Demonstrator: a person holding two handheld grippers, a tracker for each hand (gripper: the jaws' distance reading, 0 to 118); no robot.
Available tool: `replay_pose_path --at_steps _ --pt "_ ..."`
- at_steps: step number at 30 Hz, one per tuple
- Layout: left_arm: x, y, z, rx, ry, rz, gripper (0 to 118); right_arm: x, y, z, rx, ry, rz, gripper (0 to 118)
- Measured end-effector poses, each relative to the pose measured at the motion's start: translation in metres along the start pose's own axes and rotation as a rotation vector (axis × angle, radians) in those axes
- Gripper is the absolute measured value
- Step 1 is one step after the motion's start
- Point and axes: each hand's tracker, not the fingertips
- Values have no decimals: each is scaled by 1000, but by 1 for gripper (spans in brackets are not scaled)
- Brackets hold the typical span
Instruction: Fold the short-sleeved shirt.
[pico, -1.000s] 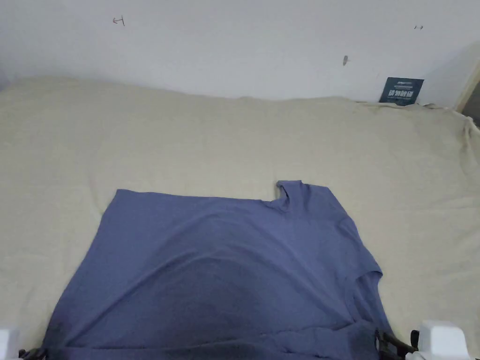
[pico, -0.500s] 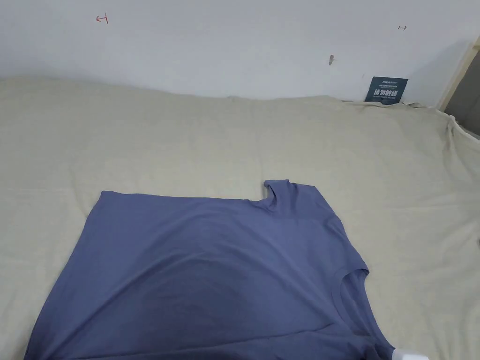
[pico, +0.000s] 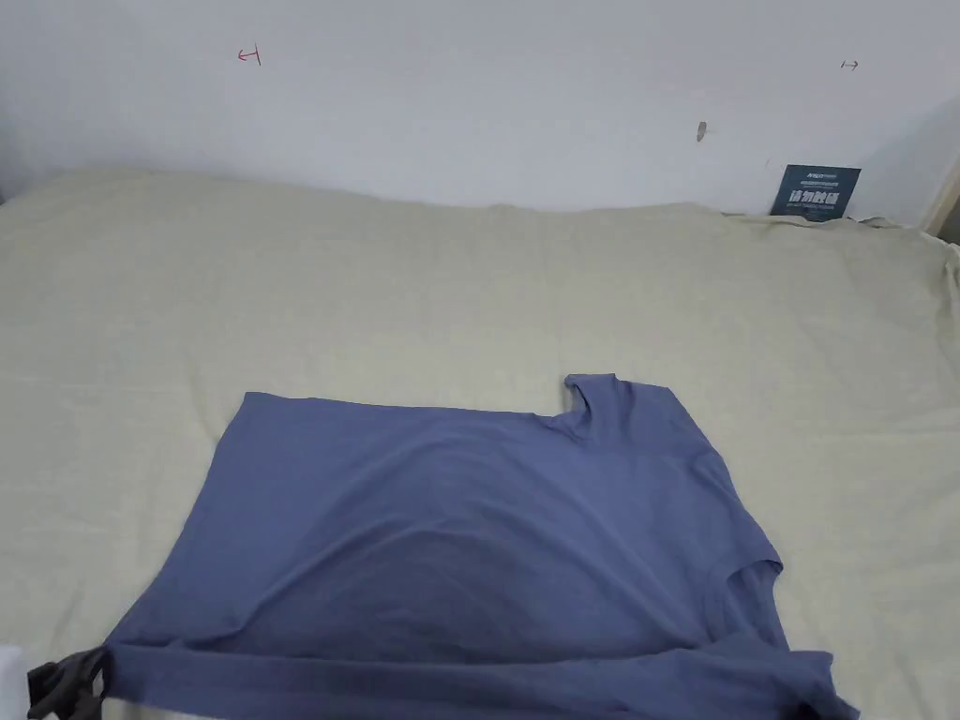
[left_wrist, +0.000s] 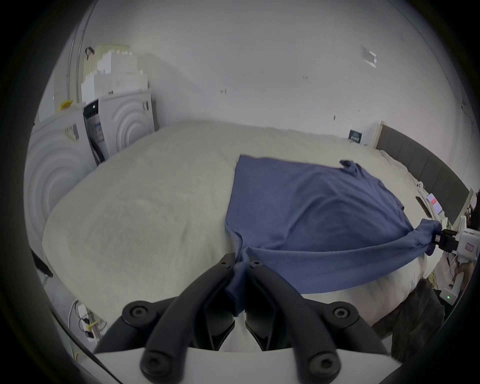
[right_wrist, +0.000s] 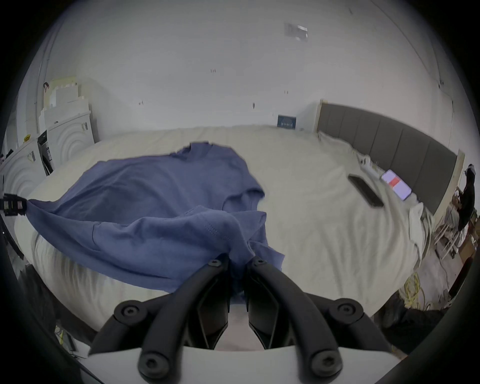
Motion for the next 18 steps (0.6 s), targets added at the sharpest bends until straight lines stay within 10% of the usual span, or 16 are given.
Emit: replay_pose_path --at_steps 18 --pt "7 115 -150 -127 -21 -102 2 -11 110 -132 -24 -14 69 10"
